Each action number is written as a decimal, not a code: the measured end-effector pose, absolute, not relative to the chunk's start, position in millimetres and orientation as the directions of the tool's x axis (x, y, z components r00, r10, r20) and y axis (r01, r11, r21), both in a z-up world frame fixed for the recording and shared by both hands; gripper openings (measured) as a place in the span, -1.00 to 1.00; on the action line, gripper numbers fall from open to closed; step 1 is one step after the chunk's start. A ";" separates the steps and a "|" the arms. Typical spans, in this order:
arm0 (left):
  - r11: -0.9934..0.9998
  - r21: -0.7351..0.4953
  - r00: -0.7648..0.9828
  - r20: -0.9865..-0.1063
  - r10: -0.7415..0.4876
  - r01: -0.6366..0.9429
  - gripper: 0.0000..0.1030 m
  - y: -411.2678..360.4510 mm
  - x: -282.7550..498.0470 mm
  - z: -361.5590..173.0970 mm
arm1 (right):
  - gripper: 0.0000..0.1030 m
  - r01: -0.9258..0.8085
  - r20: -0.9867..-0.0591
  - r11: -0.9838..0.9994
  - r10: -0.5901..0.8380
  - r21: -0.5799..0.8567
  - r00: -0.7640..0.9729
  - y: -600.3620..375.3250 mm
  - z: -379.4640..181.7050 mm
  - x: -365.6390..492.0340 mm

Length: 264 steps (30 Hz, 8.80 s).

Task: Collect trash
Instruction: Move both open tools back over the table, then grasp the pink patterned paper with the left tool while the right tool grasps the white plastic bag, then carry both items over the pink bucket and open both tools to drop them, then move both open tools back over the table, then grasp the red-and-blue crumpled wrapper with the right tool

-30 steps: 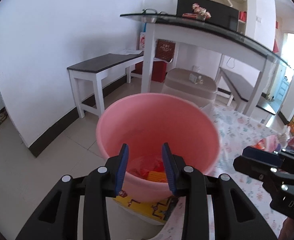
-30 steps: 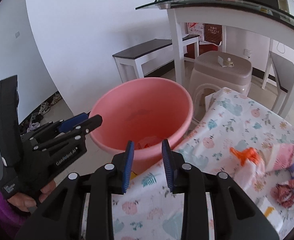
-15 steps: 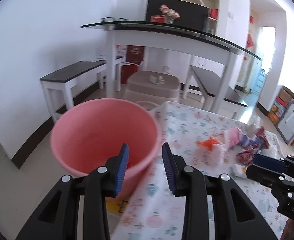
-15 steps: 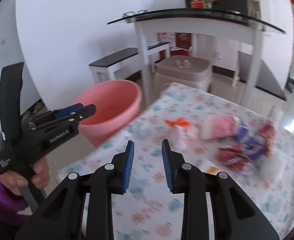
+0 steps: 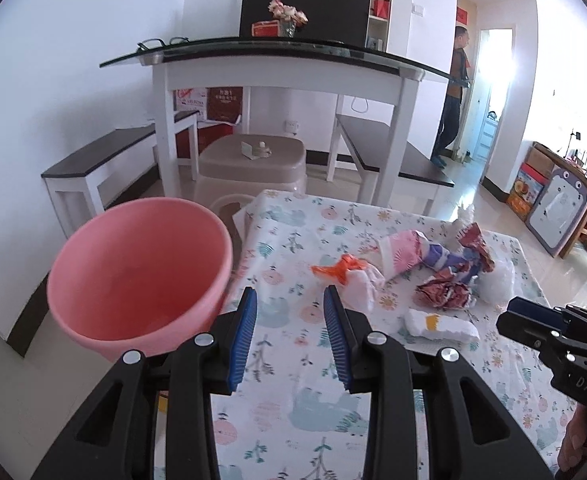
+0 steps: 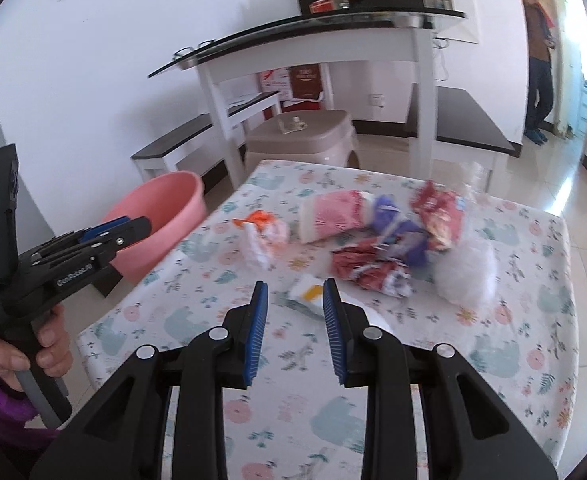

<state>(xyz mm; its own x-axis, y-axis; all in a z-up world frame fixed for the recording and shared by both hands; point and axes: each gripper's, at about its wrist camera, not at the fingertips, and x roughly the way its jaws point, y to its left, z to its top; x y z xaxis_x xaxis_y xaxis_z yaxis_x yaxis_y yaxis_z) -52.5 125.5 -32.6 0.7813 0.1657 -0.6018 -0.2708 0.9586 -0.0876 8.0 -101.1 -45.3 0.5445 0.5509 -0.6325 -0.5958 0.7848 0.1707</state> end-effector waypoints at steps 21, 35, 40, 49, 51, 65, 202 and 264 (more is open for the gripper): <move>0.986 -0.078 0.759 -0.649 0.063 -0.149 -0.32 89.9 -16.6 -52.8 | -0.43 -0.392 -0.647 0.894 0.434 0.219 0.627 -186.3 -76.9 46.6; 0.994 -0.095 0.724 -0.689 -0.029 -0.051 -0.32 75.6 77.9 -53.9 | -0.20 -0.354 -0.650 0.899 0.433 0.259 0.625 -198.0 -86.5 62.7; 0.995 -0.095 0.688 -0.724 -0.042 -0.040 -0.32 77.5 115.6 -68.0 | -0.19 -0.339 -0.659 0.900 0.432 0.273 0.616 -201.6 -91.3 70.0; 0.987 -0.157 0.666 -0.738 -0.108 -0.015 -0.32 78.4 142.1 -87.6 | -0.19 -0.339 -0.667 0.903 0.425 0.264 0.612 -198.8 -90.7 83.1; 0.988 -0.157 0.680 -0.724 -0.115 0.000 -0.44 74.9 139.4 -87.6 | -0.19 -0.342 -0.667 0.904 0.422 0.257 0.613 -195.9 -90.2 86.3; 0.989 -0.146 0.758 -0.641 -0.120 0.032 -0.86 61.5 101.2 -69.7 | -0.19 -0.349 -0.693 0.915 0.387 0.205 0.608 -178.6 -96.6 113.2; 0.828 -0.093 0.666 -0.646 0.372 -0.553 -0.44 272.6 -83.8 -60.5 | -0.29 -0.833 -0.687 0.540 0.651 0.119 0.324 151.5 -54.7 14.9; 0.992 -0.126 0.742 -0.663 -0.101 0.023 -0.35 52.8 23.3 -56.7 | -0.29 -0.296 -0.718 0.935 0.343 0.197 0.606 -171.7 -95.0 54.2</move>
